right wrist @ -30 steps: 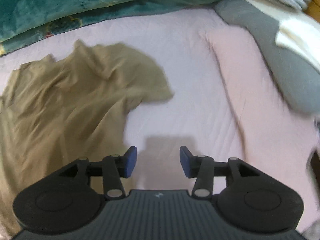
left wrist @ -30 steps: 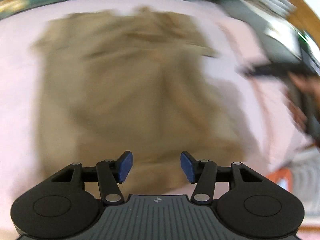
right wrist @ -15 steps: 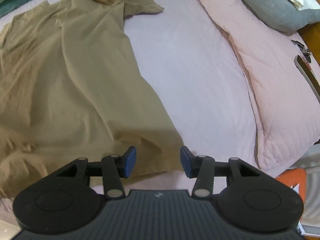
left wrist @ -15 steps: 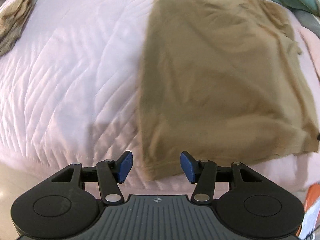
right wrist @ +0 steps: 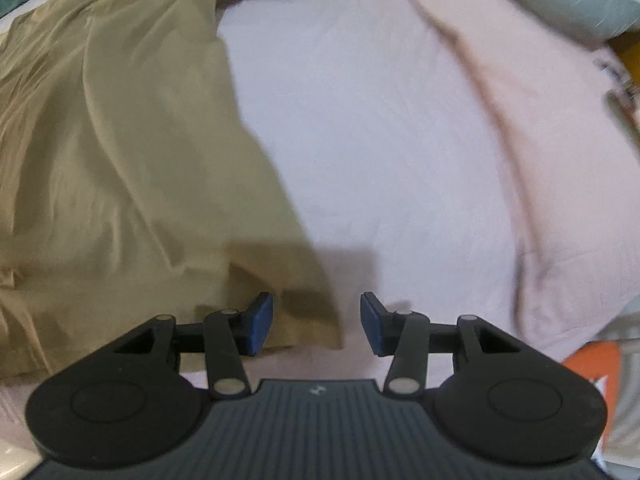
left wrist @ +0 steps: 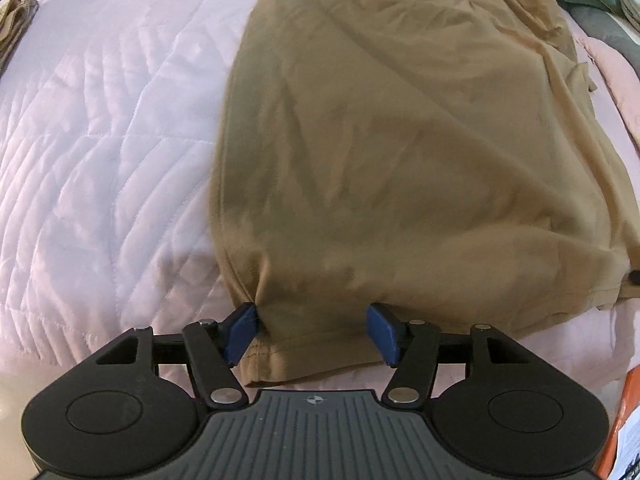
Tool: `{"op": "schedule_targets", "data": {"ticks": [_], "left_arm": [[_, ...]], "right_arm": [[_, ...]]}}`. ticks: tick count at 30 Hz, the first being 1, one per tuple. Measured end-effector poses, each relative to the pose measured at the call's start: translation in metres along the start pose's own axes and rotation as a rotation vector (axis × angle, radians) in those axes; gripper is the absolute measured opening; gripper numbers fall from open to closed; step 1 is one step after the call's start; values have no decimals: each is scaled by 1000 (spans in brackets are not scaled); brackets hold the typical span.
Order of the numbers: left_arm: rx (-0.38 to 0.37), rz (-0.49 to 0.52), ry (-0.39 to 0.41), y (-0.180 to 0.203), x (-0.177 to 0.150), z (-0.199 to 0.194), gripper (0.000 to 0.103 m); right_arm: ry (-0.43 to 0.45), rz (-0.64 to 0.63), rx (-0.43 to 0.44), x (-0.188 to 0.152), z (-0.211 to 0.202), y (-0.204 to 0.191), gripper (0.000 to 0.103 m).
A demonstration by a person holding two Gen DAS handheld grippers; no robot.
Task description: Fold clothes
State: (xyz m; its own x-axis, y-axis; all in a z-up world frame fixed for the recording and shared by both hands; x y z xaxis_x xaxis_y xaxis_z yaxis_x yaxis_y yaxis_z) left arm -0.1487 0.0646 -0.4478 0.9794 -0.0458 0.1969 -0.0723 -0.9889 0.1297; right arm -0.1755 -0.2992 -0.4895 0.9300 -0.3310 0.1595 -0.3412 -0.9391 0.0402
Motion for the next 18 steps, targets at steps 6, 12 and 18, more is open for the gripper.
{"op": "schedule_targets", "data": {"ticks": [6, 12, 18], "left_arm": [[-37, -24, -11, -7, 7, -2, 4], [-44, 36, 15, 2, 14, -24, 3], [-54, 45, 5, -12, 6, -52, 3]], "right_arm": [[-22, 74, 144, -7, 10, 3, 4], [-14, 31, 175, -10, -11, -5, 4], [-27, 32, 187, -22, -35, -9, 4]]}}
Point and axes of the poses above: each gripper's, at about its wrist camera, not at the fingertips, and z roughly the way its jaws point, y to its right, x to its top, the point moved 8 cm from there along z, roughly the way its jaws point, and after that the axes turned 4 degrees about -y, right-handed, at the moved point
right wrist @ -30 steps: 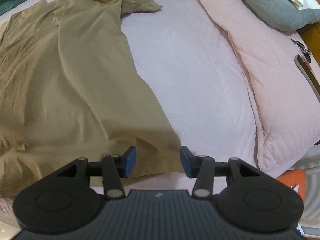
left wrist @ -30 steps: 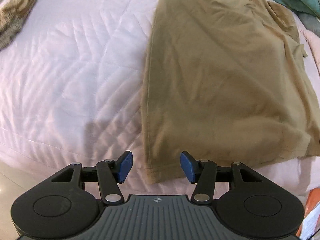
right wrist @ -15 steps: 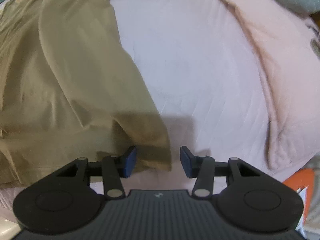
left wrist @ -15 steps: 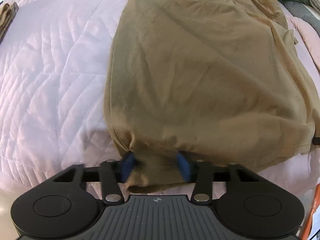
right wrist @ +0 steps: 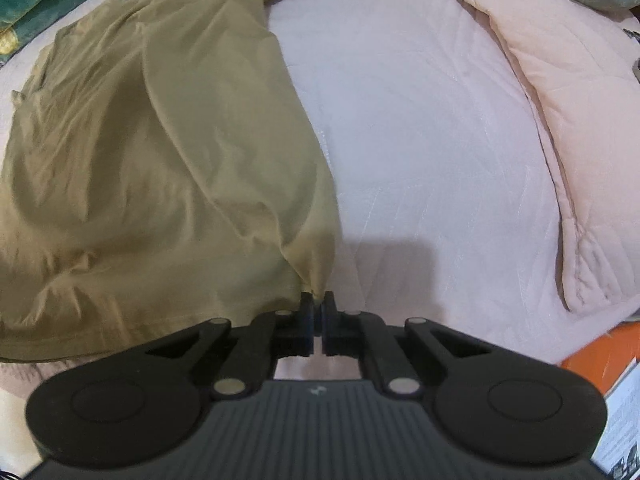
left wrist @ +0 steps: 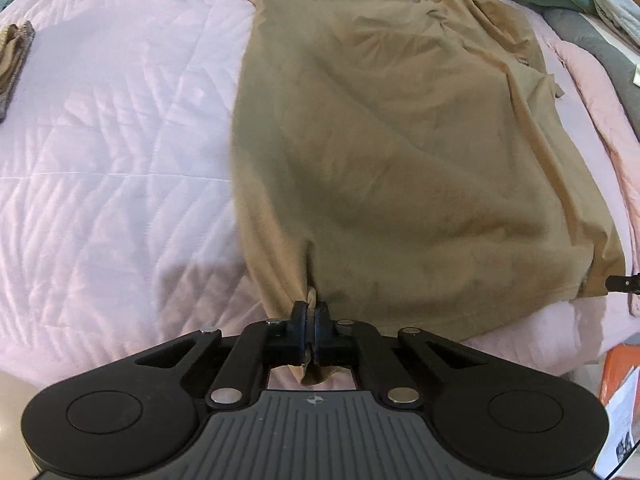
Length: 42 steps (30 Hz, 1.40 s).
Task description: Fold clothes
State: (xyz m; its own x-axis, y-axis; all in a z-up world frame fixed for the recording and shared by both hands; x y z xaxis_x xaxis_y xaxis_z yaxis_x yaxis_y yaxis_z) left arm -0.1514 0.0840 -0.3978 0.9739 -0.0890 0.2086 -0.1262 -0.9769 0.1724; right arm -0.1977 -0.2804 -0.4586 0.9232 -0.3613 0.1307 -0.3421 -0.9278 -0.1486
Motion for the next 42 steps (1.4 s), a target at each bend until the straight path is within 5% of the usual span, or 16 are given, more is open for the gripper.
{"op": "schedule_targets", "data": {"ticks": [7, 19, 26, 30, 32, 35, 42], "left_arm": [[-11, 13, 1, -18, -17, -48, 3], [10, -41, -122, -54, -69, -22, 3], [3, -62, -134, -60, -73, -18, 4], [-7, -85, -189, -59, -76, -13, 22], [25, -84, -188, -60, -77, -17, 49], [29, -81, -145, -60, -72, -31, 52], [38, -111, -67, -63, -45, -65, 52]], "right_arm": [[-45, 0, 38, -31, -29, -24, 4], [-140, 38, 15, -94, -14, -29, 4], [-155, 37, 12, -75, -10, -22, 4], [-177, 39, -7, -87, -14, -27, 6], [-199, 33, -50, -87, -14, -26, 16], [-173, 25, -92, -85, -22, -26, 36], [-102, 36, -117, -65, -51, -30, 38]]}}
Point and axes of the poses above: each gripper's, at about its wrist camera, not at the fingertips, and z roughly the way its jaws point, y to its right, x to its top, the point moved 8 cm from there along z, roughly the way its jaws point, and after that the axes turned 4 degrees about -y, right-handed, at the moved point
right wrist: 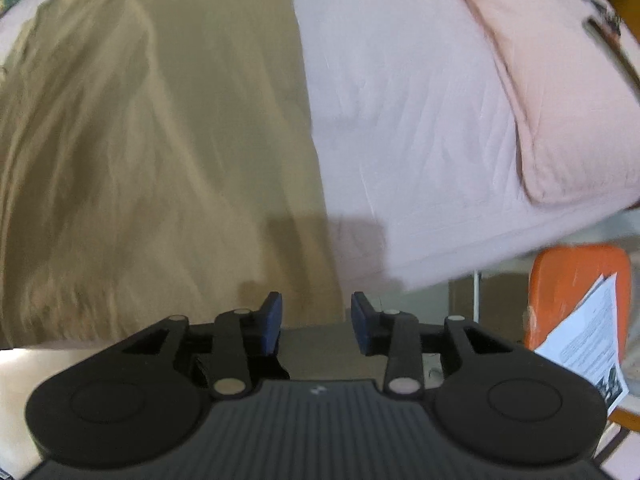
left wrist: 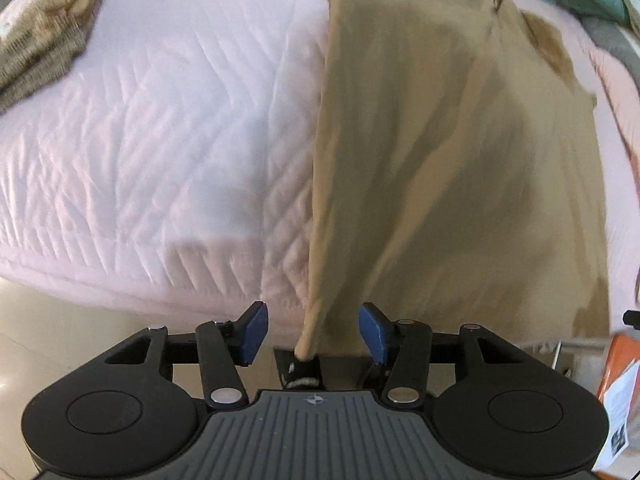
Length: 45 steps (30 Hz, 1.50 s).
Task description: Fold clothes
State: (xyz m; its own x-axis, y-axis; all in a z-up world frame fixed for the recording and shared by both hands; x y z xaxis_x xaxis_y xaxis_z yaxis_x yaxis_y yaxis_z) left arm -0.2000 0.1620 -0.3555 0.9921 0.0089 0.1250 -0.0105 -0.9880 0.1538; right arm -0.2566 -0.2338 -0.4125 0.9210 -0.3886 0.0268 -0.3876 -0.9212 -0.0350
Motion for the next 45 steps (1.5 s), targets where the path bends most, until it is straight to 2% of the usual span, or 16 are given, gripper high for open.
{"op": "schedule_targets", "data": {"ticks": [8, 16, 20, 23, 31, 34, 38, 41, 45], "left_arm": [[10, -2, 143, 0, 73, -55, 52], [7, 8, 292, 4, 186, -82, 52], [54, 14, 298, 16, 236, -57, 52], [121, 32, 285, 23, 268, -27, 52], [223, -13, 245, 4, 334, 43, 52], [217, -57, 244, -7, 351, 60, 52], [211, -43, 208, -13, 369, 87, 52], [194, -54, 183, -19, 379, 105, 53], [99, -45, 192, -14, 386, 108, 54]], "right_arm": [[148, -57, 33, 66, -65, -46, 45], [309, -158, 72, 151, -117, -103, 48], [355, -249, 107, 199, -112, -145, 48], [382, -305, 122, 243, -98, -176, 48], [378, -422, 209, 359, -45, -239, 48], [377, -470, 223, 387, -32, -267, 48], [361, -528, 217, 408, -9, -307, 48], [332, -526, 214, 421, 5, -322, 48], [314, -504, 192, 437, 14, -328, 49]]}}
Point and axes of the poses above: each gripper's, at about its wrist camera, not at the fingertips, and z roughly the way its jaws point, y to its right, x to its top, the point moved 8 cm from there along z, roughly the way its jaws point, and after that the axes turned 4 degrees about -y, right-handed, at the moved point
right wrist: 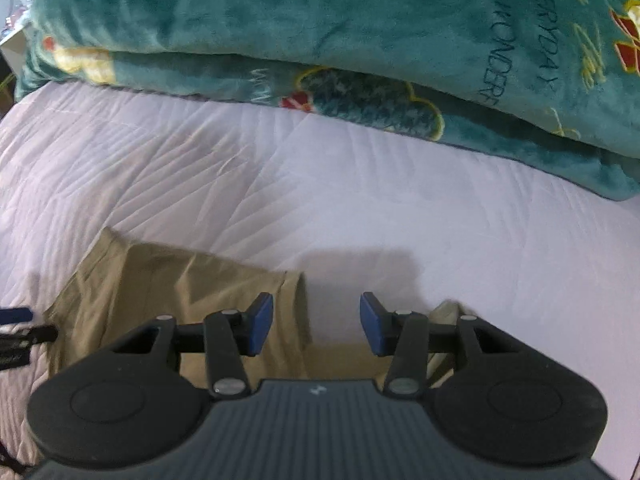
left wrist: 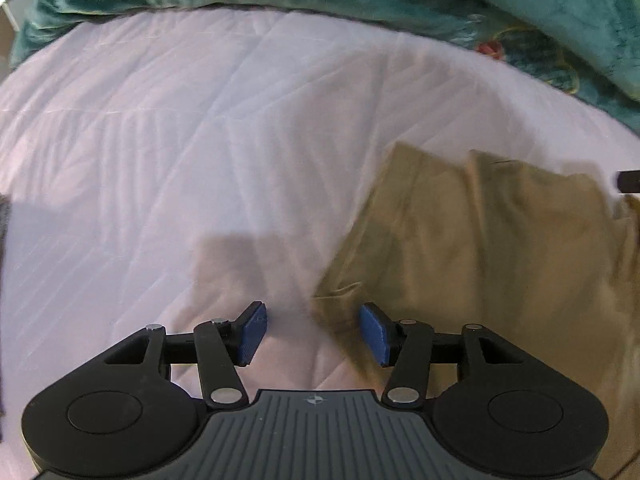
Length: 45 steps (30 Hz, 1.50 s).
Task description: Fold clothes
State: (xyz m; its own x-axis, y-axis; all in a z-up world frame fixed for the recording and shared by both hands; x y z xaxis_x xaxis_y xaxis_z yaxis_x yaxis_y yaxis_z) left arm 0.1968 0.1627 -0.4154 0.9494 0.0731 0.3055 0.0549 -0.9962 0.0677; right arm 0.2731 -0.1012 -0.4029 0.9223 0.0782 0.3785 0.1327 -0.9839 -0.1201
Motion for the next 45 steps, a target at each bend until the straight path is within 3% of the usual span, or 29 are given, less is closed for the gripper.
{"op": "schedule_targets", "data": {"ticks": [3, 5, 11, 12, 13, 14, 15, 16, 23, 25, 26, 29, 40, 45], "left_arm": [[-101, 13, 3, 9, 1, -6, 59], [-99, 13, -12, 8, -1, -2, 65], [-95, -20, -21, 2, 1, 18, 64], [-88, -17, -13, 3, 3, 20, 61], [-76, -12, 4, 4, 5, 21, 48], [-65, -8, 21, 4, 8, 22, 29], [-61, -3, 34, 5, 10, 22, 21], [-79, 0, 35, 7, 12, 21, 7], [-100, -15, 59, 9, 11, 13, 4], [-106, -24, 59, 8, 10, 12, 4], [-108, -26, 61, 8, 10, 11, 4], [-109, -29, 75, 6, 13, 6, 4], [-32, -141, 166, -33, -5, -29, 5], [33, -176, 208, -39, -20, -46, 6]], "right_arm": [[-25, 27, 23, 0, 3, 5, 49], [-33, 24, 22, 0, 4, 6, 49], [-63, 12, 11, 2, 18, -2, 49], [-67, 10, 6, 1, 21, -3, 49], [-71, 8, 0, 1, 25, -4, 49], [-75, 9, -7, 1, 28, -4, 49], [-80, 15, -18, 0, 31, -3, 49], [-85, 19, -23, -1, 35, -3, 49], [-113, 28, 40, 0, 50, -11, 43], [-128, 32, 78, 0, 54, -15, 26], [-137, 33, 97, -1, 56, -18, 12], [-128, 57, 126, -1, 57, -19, 2], [-11, 6, 127, 10, 28, -30, 1], [-6, -17, 92, 12, 30, -33, 1]]}}
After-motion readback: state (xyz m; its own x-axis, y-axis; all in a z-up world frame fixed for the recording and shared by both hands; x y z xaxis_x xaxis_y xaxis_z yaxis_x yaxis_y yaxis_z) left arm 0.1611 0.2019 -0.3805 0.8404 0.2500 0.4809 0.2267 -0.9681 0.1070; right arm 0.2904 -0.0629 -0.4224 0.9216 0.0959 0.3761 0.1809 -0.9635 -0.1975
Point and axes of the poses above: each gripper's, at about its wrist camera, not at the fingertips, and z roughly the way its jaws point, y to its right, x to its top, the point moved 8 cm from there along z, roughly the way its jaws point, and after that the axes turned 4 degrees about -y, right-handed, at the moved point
